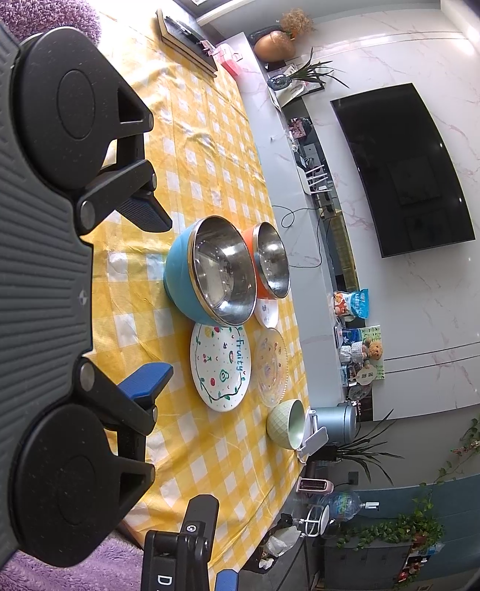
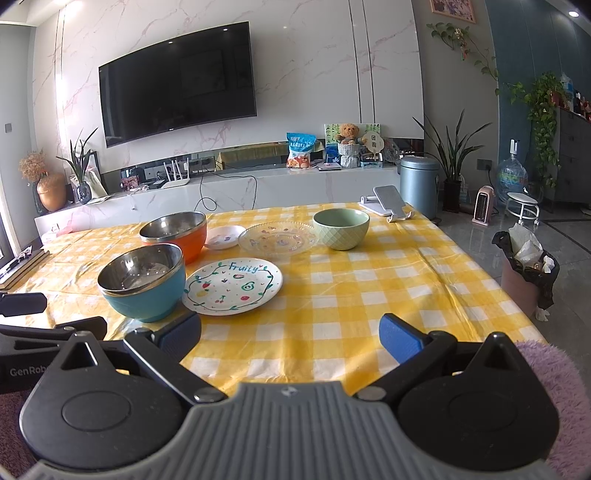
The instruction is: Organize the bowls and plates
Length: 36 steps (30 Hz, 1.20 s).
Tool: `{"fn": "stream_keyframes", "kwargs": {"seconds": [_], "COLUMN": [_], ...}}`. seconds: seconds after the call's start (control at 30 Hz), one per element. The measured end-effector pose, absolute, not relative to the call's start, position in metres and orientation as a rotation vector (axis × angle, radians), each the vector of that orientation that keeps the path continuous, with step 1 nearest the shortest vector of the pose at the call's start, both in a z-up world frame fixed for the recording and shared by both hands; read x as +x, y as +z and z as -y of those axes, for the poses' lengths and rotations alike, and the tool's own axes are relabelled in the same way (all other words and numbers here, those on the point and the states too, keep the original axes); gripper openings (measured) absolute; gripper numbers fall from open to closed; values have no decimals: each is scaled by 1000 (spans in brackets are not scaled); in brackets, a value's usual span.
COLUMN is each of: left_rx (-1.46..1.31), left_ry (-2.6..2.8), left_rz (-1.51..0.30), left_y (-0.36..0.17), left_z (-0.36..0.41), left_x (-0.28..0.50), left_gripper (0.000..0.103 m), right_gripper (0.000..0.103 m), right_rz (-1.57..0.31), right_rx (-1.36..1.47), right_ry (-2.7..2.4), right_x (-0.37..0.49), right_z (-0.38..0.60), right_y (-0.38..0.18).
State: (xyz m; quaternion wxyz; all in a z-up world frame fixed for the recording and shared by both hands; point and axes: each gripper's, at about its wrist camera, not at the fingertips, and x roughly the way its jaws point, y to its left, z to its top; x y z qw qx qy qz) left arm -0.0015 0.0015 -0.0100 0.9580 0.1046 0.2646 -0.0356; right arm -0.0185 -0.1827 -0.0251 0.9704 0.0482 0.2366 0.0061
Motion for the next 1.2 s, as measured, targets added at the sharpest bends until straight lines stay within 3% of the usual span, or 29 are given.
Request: {"fn": "stream_keyframes", "kwargs": {"seconds": [1.2], "left_rx": [205], "left_ry": [-78], "left_rz": [-554], "left_y": [-9], "left_z": [-2], "left_x": [-3], "left_gripper": [94], "right_gripper": [100], "right_rz": [-494], "right_rx": [92], "right_ry": [7], "right_x": [-17], "right_z": [184], "right_y": [-29]}}
